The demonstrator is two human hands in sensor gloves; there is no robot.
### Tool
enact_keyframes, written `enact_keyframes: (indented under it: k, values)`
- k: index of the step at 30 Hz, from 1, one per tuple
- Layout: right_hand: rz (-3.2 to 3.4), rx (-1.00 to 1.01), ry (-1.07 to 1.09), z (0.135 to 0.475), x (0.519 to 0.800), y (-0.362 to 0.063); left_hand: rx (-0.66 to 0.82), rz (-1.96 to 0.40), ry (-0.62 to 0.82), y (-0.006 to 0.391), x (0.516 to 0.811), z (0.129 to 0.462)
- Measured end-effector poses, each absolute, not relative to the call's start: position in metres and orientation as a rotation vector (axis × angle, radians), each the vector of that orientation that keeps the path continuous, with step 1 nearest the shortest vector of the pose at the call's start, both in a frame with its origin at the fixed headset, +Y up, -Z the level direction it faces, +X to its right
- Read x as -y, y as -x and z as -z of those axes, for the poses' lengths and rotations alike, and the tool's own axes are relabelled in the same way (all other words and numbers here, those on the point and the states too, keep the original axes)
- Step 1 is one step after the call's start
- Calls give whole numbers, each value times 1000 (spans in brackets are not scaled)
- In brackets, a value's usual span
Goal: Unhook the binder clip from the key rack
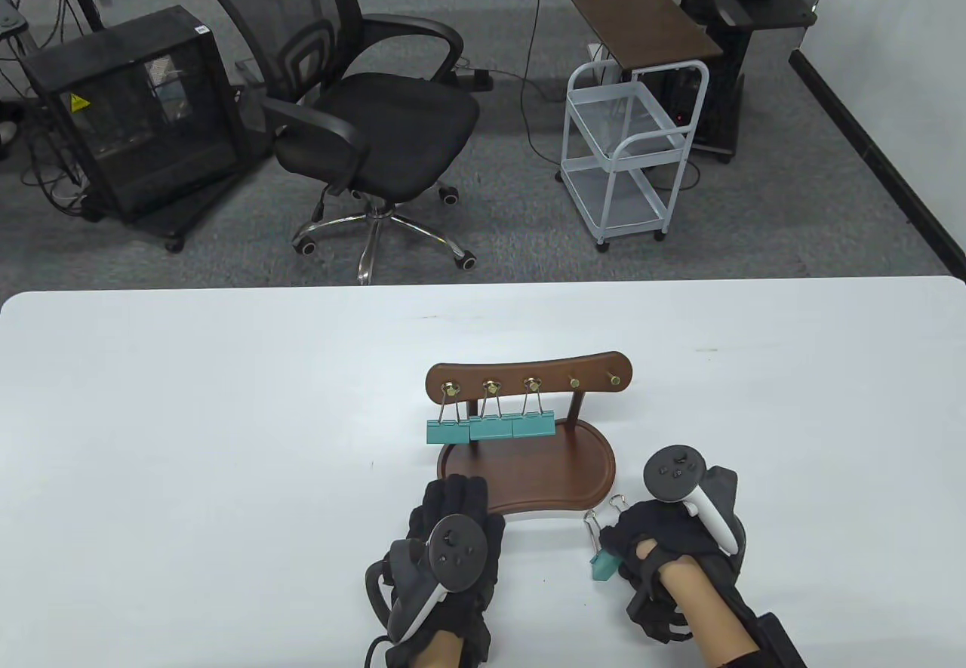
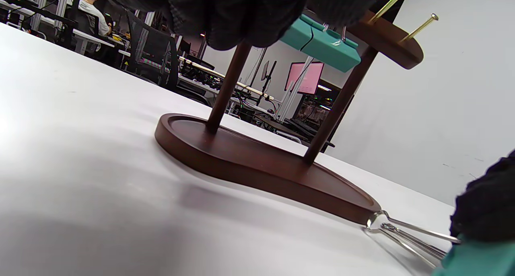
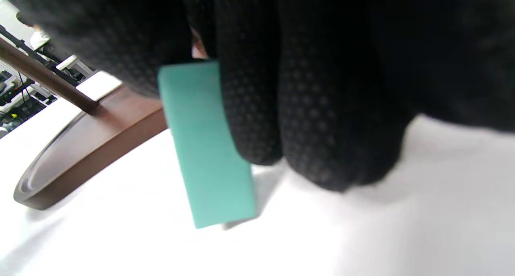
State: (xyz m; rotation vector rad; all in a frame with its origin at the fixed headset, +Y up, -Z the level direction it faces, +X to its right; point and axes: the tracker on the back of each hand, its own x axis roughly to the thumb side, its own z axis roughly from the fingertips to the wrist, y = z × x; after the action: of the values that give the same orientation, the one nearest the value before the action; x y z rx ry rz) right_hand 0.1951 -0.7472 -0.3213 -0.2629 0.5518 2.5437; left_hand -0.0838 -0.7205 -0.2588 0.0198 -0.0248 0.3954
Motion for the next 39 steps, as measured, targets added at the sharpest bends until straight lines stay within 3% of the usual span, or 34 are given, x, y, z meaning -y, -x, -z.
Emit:
enact_keyframes:
  k: [19, 39]
  values:
    - [-2937, -386, 190, 319, 738, -177, 23, -386, -19, 84, 720, 259]
    - [-2932, -391, 217, 317, 737, -181, 22, -381, -19, 84, 720, 259]
